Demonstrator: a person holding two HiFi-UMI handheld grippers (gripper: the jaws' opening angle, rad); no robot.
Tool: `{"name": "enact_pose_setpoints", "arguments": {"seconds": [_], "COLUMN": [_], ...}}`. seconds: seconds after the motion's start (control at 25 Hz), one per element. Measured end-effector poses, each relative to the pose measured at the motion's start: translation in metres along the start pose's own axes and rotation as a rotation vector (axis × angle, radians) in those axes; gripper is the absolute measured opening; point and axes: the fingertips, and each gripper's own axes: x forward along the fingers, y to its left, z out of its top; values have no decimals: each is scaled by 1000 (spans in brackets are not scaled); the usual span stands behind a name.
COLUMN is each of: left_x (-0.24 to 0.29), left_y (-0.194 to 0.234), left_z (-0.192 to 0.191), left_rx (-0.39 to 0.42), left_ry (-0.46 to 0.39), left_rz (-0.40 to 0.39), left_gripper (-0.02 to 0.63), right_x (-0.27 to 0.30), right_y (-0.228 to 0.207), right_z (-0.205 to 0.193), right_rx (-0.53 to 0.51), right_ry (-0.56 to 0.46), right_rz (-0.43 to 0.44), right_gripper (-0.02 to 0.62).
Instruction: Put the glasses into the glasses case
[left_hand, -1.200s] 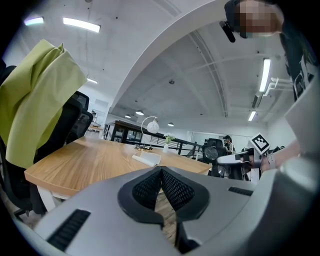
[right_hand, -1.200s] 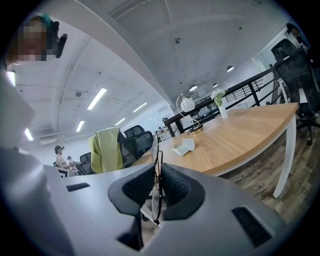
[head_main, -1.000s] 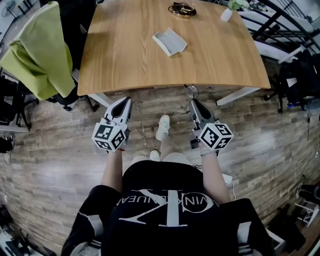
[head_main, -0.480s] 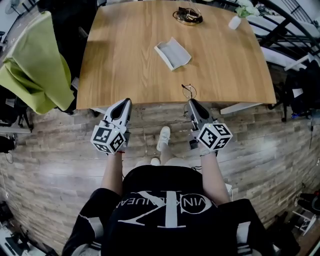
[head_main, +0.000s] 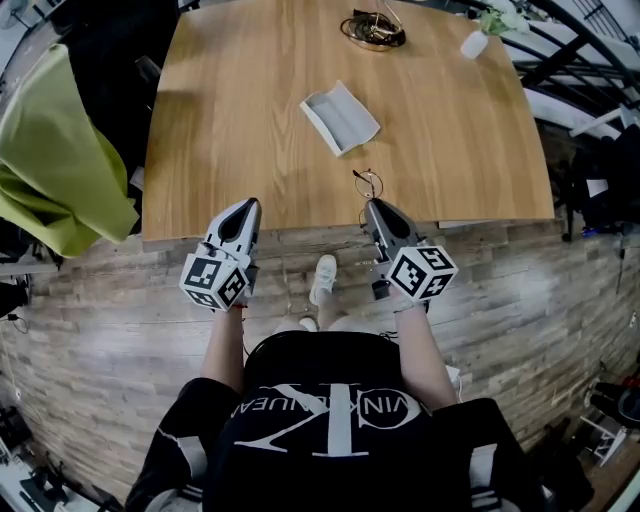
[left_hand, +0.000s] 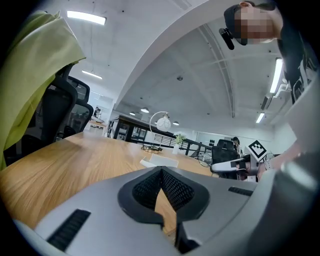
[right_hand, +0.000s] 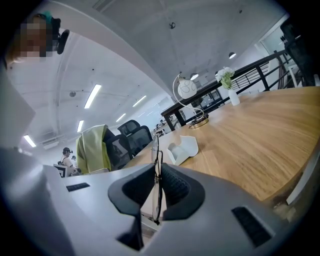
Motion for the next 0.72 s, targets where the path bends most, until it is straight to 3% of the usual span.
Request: {"name": "enact_pose_setpoints", "arguments": {"seconds": [0.72], "left_x": [56], "left_y": [25], "left_z": [7], "left_rx": [-7], "left_ry": [29], "left_rz": [12], "left_gripper": [15], "right_x": [56], "right_y": [-29], "right_z": [29], "right_rx": [10], "right_ry": [41], "right_rz": [9], "right_gripper": [51]}}
